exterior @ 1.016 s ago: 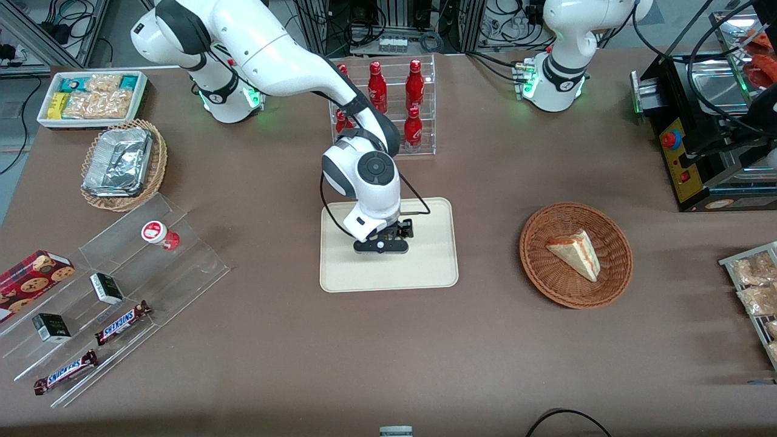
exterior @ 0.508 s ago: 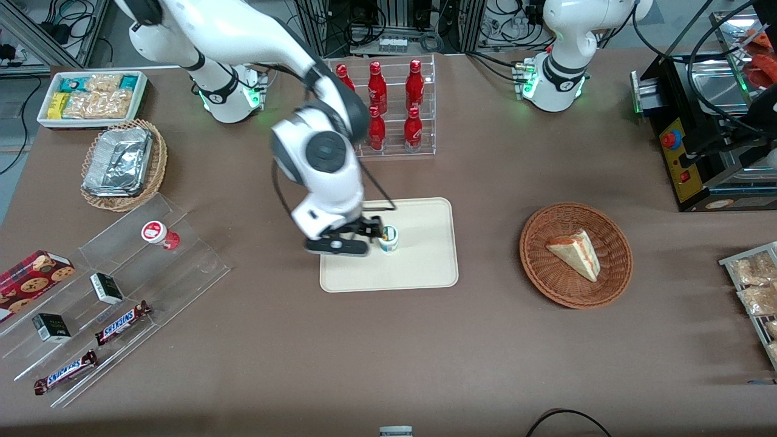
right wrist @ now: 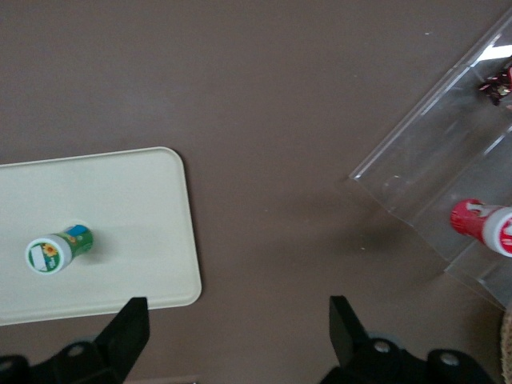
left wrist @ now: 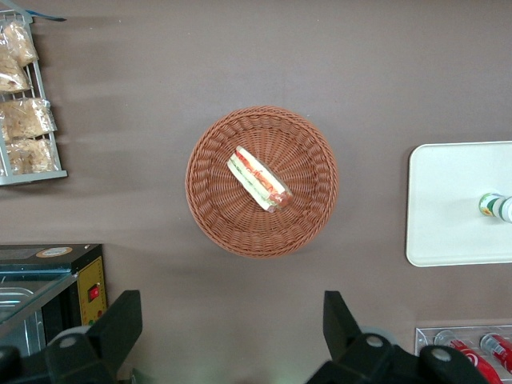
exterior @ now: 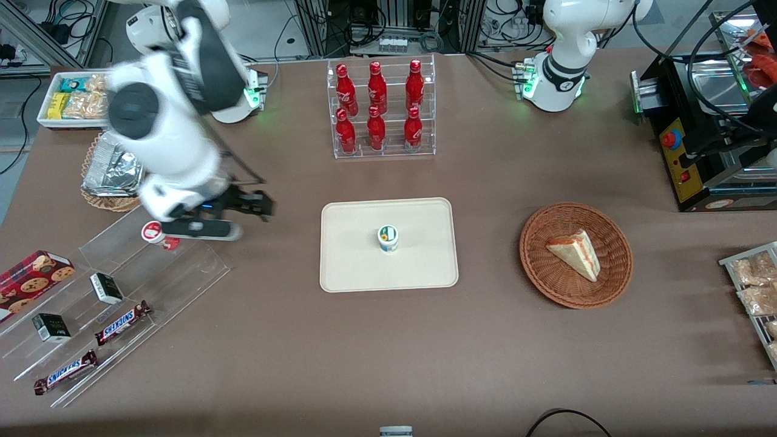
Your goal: Place green gum on tray
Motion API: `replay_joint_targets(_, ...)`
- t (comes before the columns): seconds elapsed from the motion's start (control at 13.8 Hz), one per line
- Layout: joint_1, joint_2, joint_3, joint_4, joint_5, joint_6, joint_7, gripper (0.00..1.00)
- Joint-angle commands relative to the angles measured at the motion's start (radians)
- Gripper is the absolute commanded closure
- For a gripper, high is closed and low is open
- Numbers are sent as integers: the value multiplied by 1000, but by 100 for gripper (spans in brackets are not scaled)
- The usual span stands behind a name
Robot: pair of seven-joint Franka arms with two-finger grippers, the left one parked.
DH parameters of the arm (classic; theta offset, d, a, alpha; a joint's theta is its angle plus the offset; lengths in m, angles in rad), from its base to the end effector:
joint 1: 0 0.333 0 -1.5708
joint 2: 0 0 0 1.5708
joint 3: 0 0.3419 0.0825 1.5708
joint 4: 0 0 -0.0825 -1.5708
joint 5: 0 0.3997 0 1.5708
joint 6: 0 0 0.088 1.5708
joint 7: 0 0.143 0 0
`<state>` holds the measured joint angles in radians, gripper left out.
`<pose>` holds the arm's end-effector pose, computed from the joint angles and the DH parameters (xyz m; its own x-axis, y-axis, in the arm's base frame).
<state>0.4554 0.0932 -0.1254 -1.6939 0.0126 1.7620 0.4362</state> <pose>0.5723 0.2003 0.5158 0.9939 -0.1082 -0.0224 -0.1080 -0.9941 0.0097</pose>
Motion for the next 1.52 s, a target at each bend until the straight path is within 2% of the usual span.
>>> replay_joint_targets(0.0,-110,-72,12,-35,7,-68,-115,0)
replay_joint_targets(0.36,-291,-89,12,-1,9,-134,-293,0)
replay_joint_targets(0.65,-371,-89,15,19,12,-153,-375,0)
replay_joint_targets(0.8,-446,-87,30,34,44,-174,-419,0)
replay_joint_targets(1.45,-471,-86,43,46,38,-193,-433,0)
